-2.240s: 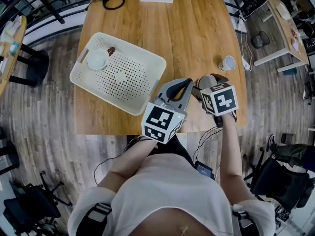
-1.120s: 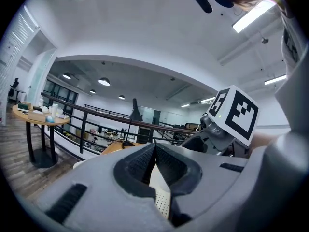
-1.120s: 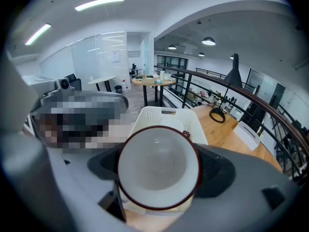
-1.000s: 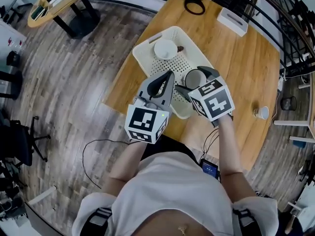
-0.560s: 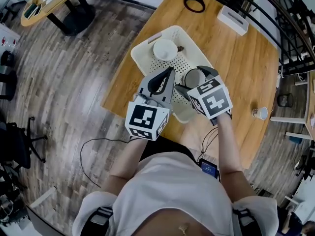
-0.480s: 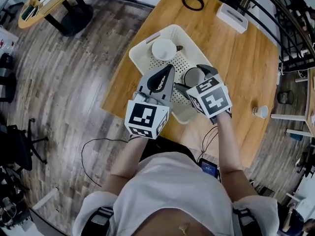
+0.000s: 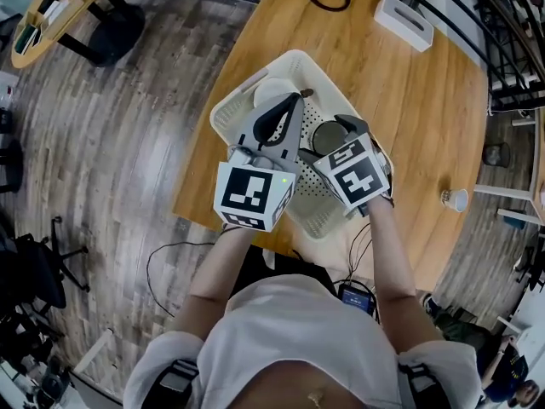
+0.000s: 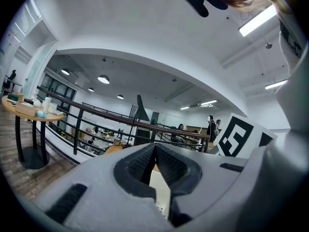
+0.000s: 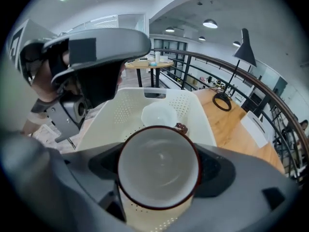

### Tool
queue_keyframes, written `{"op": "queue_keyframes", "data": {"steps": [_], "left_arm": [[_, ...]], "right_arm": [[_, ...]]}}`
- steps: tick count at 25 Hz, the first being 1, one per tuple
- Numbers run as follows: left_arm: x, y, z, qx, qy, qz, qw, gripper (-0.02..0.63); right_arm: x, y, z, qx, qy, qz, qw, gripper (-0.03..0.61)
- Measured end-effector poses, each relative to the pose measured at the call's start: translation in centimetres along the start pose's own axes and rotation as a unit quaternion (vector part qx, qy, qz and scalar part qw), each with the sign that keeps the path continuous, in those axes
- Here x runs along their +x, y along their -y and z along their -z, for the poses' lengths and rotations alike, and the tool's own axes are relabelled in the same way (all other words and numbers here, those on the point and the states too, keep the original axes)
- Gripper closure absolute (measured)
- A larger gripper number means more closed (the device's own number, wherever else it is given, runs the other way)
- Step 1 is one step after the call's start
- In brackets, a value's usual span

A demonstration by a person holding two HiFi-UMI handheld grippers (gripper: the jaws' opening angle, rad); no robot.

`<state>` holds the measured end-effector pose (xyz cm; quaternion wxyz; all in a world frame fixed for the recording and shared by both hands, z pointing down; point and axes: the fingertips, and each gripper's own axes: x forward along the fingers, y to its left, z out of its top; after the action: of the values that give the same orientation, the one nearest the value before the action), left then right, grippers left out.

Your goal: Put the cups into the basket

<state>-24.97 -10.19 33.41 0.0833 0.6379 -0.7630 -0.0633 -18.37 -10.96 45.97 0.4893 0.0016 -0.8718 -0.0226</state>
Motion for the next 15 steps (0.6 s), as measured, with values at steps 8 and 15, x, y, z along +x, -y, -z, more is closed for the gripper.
{"op": "queue_keyframes", "data": {"steps": [8, 15], "left_arm": [[4.2, -1.2, 1.2, -0.007, -0.009, 0.009, 0.9999, 0.606], [5.4, -2.8, 3.6, -0.022, -0.032, 0.004, 0.9992, 0.606]], "right_arm": [[3.4, 1.2, 0.4, -0.003, -0.025, -0.014, 1.000, 0.150], [6.0, 1.7, 0.9, -0.017, -0.042, -0.018, 0.999, 0.150]]}}
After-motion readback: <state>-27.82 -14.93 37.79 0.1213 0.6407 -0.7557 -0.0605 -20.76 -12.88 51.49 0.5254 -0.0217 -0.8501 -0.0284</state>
